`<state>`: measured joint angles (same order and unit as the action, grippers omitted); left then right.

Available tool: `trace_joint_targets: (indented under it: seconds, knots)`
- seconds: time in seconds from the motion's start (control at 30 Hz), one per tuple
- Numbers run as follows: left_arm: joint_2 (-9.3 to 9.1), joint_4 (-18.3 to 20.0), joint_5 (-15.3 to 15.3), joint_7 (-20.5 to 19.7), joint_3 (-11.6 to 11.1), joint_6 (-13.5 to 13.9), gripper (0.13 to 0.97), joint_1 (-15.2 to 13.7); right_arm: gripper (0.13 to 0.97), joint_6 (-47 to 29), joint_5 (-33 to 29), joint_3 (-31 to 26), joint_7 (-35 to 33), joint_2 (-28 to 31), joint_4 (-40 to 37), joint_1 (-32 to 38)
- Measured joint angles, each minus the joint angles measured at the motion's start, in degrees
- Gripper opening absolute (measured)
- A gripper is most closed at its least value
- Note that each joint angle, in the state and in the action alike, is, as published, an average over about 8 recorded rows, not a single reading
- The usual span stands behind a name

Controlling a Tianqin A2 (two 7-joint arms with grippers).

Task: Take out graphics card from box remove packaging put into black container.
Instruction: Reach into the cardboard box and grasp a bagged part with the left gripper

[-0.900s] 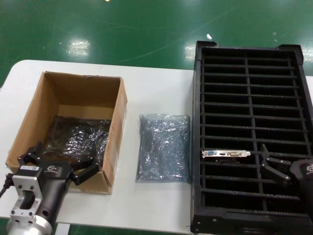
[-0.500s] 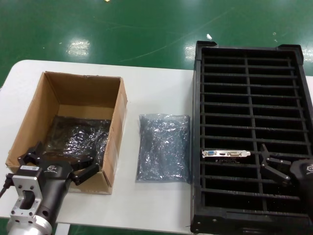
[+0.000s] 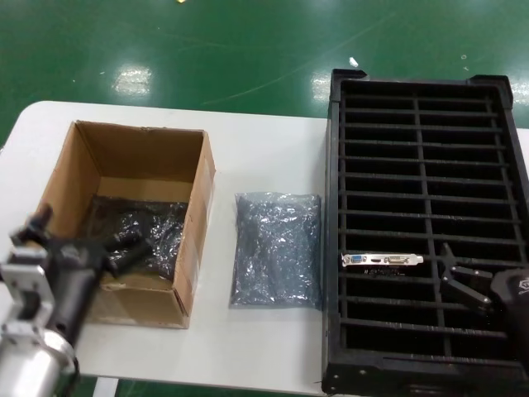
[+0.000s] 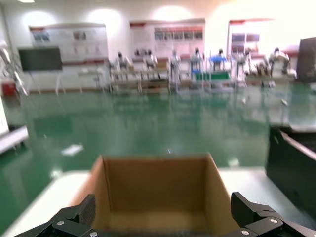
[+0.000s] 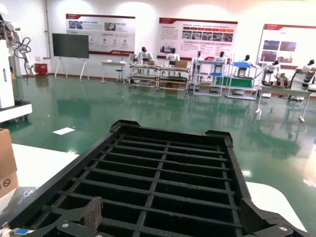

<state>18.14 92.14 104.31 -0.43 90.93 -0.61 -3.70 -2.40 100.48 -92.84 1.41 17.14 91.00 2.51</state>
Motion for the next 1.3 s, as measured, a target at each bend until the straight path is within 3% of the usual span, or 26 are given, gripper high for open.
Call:
trace_joint_targets:
  seconds: [0.13, 0.27, 0.4, 0.5, 0.67, 0.83, 0.97, 1.1, 1.3]
  knots:
    - [2.56, -0.12, 1.64, 0.94, 0.50, -2.38, 0.966, -3.56, 0.966, 0.00, 0.00, 0.00, 0.00, 0.00, 0.00, 0.00]
    - [7.08, -1.82, 3.98, 3.66, 3.15, -5.63, 0.966, -7.59, 0.966, 0.00, 0.00, 0.00, 0.00, 0.00, 0.00, 0.00]
    - [10.45, -5.93, 2.63, 8.02, 5.41, -5.83, 0.966, -11.78, 0.966, 0.00, 0.00, 0.00, 0.00, 0.00, 0.00, 0.00]
    - [10.62, -10.81, -0.47, 13.15, 5.30, -2.51, 0.966, -14.89, 0.966, 0.00, 0.00, 0.00, 0.00, 0.00, 0.00, 0.00]
    - [7.41, -20.67, -3.93, 25.10, 2.21, 7.19, 0.966, -19.86, 0.966, 0.00, 0.00, 0.00, 0.00, 0.00, 0.00, 0.00]
    - [3.90, -30.35, -3.52, 37.82, -0.97, 16.95, 0.966, -25.03, 0.966, 0.00, 0.00, 0.00, 0.00, 0.00, 0.00, 0.00]
    - [2.41, -37.40, -2.19, 45.96, -1.86, 22.75, 0.966, -29.16, 0.966, 0.00, 0.00, 0.00, 0.00, 0.00, 0.00, 0.00]
    - [2.13, -43.75, -1.95, 50.35, -0.89, 26.65, 0.966, -32.95, 0.966, 0.00, 0.00, 0.00, 0.00, 0.00, 0.00, 0.00]
    - [2.79, -52.12, -3.08, 53.12, 1.89, 30.41, 0.966, -38.03, 0.966, 0.00, 0.00, 0.00, 0.00, 0.00, 0.00, 0.00]
